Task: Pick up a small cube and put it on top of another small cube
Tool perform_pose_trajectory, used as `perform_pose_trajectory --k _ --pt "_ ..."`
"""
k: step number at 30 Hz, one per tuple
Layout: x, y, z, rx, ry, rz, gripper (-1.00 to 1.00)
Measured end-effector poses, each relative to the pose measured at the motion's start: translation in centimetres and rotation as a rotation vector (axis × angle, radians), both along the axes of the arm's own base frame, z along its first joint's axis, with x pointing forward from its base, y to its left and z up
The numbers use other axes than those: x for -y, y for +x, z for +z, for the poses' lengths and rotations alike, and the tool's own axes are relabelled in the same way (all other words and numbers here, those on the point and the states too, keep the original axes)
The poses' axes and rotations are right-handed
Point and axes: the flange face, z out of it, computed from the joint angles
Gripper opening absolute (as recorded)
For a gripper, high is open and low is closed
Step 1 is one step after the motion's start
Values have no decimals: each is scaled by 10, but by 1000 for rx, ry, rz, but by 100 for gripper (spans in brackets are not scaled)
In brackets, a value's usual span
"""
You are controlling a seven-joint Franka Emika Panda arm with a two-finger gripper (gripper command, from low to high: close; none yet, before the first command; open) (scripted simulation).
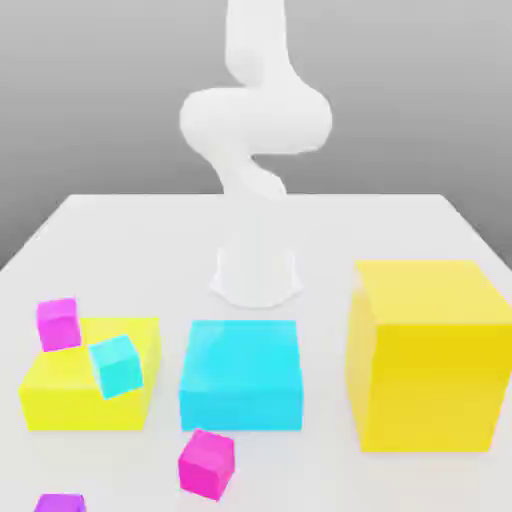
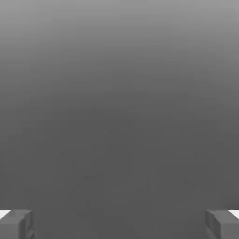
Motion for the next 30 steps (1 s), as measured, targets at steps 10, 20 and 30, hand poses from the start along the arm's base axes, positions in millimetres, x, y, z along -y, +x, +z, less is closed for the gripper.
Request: perform_pose_trajectory --k 10,20,30 --pt "59 107 -127 -217 232 -401 0" --pt "136 159 -287 -403 418 -853 0" --pt "194 154 -466 -564 544 -1317 0"
